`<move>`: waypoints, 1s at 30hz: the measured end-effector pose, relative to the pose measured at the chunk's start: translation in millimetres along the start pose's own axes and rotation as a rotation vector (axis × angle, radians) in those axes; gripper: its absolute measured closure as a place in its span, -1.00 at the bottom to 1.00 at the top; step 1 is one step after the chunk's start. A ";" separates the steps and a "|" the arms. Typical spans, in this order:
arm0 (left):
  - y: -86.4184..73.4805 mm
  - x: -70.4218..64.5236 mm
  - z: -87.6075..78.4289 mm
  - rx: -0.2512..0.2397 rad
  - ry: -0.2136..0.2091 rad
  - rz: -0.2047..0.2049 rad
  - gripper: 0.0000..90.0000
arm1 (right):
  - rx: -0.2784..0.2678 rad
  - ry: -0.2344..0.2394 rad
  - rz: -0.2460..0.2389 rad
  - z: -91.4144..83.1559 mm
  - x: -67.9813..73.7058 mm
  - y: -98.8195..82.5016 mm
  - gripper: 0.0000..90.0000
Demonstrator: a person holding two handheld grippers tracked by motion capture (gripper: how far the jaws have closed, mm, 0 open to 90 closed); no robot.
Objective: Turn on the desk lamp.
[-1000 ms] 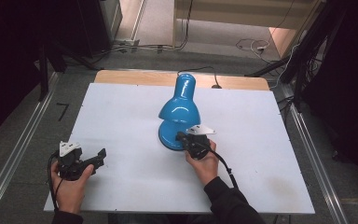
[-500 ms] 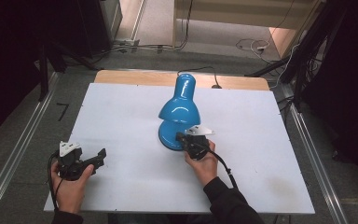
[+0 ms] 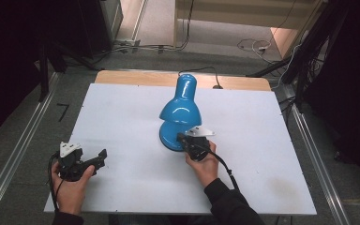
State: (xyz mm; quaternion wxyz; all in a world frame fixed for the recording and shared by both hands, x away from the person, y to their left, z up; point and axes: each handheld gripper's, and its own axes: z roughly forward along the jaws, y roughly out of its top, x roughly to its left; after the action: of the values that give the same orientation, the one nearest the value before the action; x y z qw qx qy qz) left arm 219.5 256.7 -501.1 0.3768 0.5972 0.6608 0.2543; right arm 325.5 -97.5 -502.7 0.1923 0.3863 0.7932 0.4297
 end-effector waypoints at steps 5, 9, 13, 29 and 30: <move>0.1 0.0 -0.2 -0.001 0.000 -0.001 -0.74 | -0.001 -0.003 -0.007 0.0 0.4 -0.1 0.96; 0.0 -0.1 0.0 -0.001 -0.001 -0.001 -0.74 | -0.002 -0.006 -0.013 0.0 1.1 -0.5 0.96; 0.0 -0.1 -0.3 -0.001 0.000 -0.001 -0.74 | -0.002 -0.010 -0.016 0.2 2.2 -1.1 0.96; 0.4 0.5 -1.0 -0.006 0.001 -0.002 -0.74 | 0.028 0.022 0.005 -2.0 4.1 -0.9 0.94; 0.4 0.7 -1.0 -0.006 0.001 -0.001 -0.74 | 0.029 0.032 0.018 -2.3 3.0 -0.6 0.88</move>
State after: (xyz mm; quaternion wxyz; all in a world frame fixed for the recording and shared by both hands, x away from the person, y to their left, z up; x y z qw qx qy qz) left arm 218.9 257.5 -500.3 0.3784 0.5957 0.6606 0.2562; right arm 321.8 -96.7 -501.8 0.1699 0.3893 0.7988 0.4260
